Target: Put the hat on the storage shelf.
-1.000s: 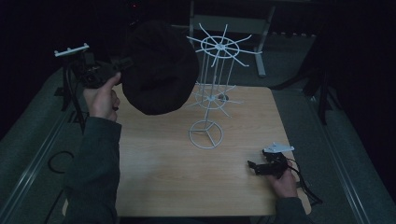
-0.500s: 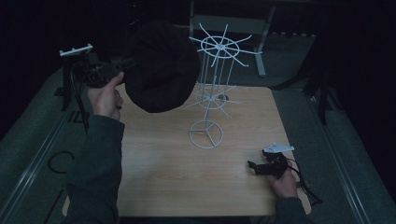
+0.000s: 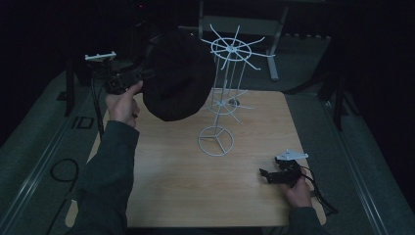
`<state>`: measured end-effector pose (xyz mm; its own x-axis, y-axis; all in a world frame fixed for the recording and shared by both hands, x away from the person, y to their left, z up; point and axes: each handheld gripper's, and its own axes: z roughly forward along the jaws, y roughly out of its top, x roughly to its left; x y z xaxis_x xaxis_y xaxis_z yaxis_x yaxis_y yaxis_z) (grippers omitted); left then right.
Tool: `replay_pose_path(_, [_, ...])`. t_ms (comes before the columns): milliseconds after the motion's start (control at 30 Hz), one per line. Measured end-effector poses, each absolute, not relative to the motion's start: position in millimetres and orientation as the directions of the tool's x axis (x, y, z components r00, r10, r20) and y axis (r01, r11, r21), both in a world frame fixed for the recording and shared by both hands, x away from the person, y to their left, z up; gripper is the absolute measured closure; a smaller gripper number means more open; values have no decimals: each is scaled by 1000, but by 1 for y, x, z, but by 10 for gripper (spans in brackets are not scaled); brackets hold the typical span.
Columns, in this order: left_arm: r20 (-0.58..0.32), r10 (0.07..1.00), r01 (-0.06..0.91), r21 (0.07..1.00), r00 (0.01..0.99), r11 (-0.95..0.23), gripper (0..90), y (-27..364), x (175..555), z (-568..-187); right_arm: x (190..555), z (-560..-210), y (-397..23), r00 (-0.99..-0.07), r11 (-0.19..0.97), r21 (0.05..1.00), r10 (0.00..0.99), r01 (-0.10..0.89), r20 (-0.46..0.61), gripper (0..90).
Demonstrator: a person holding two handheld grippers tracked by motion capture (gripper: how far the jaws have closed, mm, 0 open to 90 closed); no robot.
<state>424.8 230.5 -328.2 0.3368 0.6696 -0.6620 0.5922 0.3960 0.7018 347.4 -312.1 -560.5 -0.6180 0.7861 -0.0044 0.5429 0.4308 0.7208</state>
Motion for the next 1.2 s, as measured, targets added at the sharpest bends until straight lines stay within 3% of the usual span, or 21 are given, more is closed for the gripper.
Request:
replay_pose_path(333, [-691,621,595,689,370,412,772,219,425,-321,347,-560,-312,-618,431,719,786,545,-3,136])
replay_pose_path(633, [-658,677,633,687,331,358,774,205,434,-338,347,-560,-312,-617,430,721,787,543,-4,136])
replay_pose_path(1200, [-607,719,660,698,338,278,616,194,438,-343,347,-560,-312,-618,431,720,786,543,-4,136])
